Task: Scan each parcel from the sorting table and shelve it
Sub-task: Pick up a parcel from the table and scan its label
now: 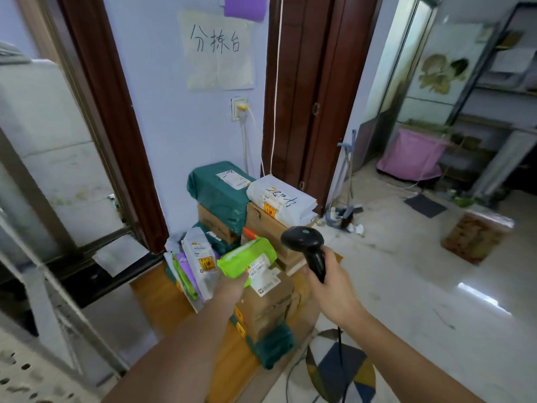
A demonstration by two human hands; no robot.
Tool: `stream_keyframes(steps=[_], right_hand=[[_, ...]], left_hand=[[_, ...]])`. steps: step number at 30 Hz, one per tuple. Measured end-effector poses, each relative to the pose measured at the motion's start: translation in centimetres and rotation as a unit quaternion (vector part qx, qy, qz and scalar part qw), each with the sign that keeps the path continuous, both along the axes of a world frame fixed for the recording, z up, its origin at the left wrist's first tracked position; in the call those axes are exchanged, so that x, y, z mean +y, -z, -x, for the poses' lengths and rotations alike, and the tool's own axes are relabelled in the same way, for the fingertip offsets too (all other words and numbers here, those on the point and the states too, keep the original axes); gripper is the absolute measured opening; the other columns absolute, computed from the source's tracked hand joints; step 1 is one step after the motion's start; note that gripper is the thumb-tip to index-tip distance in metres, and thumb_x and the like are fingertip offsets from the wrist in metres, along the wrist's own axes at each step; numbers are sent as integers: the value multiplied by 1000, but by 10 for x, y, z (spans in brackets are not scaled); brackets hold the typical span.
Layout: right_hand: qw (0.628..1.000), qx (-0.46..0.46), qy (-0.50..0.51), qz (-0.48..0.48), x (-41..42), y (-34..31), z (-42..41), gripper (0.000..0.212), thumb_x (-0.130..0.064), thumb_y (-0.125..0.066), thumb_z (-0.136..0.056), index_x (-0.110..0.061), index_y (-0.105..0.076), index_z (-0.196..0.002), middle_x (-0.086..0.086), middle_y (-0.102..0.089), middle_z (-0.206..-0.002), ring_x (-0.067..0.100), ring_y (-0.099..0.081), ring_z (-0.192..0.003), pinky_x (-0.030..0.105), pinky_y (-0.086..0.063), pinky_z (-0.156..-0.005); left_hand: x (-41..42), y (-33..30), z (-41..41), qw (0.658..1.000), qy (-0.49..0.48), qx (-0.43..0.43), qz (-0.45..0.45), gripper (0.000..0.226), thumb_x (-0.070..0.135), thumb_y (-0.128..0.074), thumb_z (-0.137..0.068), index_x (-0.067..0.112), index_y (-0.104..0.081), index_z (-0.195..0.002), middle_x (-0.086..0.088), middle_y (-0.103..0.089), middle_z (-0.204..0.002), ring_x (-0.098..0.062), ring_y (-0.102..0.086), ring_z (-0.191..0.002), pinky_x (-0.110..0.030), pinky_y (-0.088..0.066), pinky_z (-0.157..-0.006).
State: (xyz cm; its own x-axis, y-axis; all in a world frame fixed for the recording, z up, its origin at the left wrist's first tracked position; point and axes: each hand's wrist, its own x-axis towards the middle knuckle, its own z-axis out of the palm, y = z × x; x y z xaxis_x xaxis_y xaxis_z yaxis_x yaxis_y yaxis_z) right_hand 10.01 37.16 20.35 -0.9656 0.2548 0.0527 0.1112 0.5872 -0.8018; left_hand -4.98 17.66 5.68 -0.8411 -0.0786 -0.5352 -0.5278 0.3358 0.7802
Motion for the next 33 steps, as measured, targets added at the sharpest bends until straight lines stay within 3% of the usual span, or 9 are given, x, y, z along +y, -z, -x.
stream_keyframes(steps=[3,6,10,15,20,22,24,28,33], right_hand=[[1000,-11,9,8,2,2,1,26,-34,-58,-98,-34,-50,-123,-11,-62,-99,11,-63,-87,31,-54,-75],[999,-14,10,27,-4,-2,3,4,-34,-60,-97,-32,-57,-99,-1,-62,-82,12,-62,-70,31,-53,-64],[999,-7,-3,53,-18,-16,7,14,-22,-62,-93,-27,-56,-105,7,-64,-91,23,-65,-78,40,-56,-68],[992,-10,-13,125,-45,-36,9,34,-16,-58,-95,-42,-46,-114,3,-67,-92,17,-69,-73,25,-54,-58],[983,-7,-9,183,-73,-60,7,3,-21,-56,-95,-23,-57,-96,4,-61,-68,17,-63,-58,35,-50,-57],[978,-18,-15,206,-84,-67,3,9,-21,-56,-95,-14,-58,-90,6,-60,-68,22,-63,-61,37,-49,-59],[979,-22,-22,203,-97,-70,-1,8,-24,-57,-93,-16,-59,-93,7,-63,-70,26,-64,-62,40,-52,-61],[988,-2,-20,154,-110,-76,-5,32,-49,-55,-72,-42,-56,-103,0,-67,-77,29,-69,-76,51,-59,-78],[987,33,-11,160,-117,-84,-4,13,-24,-62,-86,-25,-57,-98,0,-61,-72,23,-61,-67,51,-59,-75]], left_hand=[[-3,-5,2,1000,-14,15,0,70,44,-64,-99,14,-40,-157,-14,-60,-137,-33,-62,-114,-43,-55,-95],[-12,-28,2,995,-37,18,-91,46,29,-56,-105,16,-47,-149,-11,-63,-131,-26,-64,-99,-36,-58,-76],[-27,-57,4,963,-101,13,-250,41,17,-48,-108,15,-43,-148,-13,-73,-115,-32,-73,-98,-47,-54,-103],[-42,-102,1,938,-110,65,-323,27,12,-43,-110,4,-50,-134,-24,-68,-120,-38,-68,-106,-45,-58,-86],[-53,-150,0,912,-128,110,-375,30,16,-45,-110,11,-53,-138,-22,-70,-123,-40,-68,-112,-46,-58,-84],[-55,-168,-3,910,-120,128,-375,23,15,-45,-110,14,-57,-129,-19,-72,-116,-40,-67,-113,-41,-58,-81],[-56,-181,-7,908,-112,143,-377,19,14,-45,-109,15,-59,-123,-15,-74,-108,-38,-69,-110,-37,-58,-77],[-58,-197,-10,903,-100,168,-382,24,11,-46,-108,9,-59,-128,-22,-73,-117,-40,-70,-112,-49,-57,-96],[-59,-206,-6,891,-97,184,-405,28,12,-46,-107,6,-58,-132,-20,-75,-115,-37,-71,-111,-48,-56,-100]])
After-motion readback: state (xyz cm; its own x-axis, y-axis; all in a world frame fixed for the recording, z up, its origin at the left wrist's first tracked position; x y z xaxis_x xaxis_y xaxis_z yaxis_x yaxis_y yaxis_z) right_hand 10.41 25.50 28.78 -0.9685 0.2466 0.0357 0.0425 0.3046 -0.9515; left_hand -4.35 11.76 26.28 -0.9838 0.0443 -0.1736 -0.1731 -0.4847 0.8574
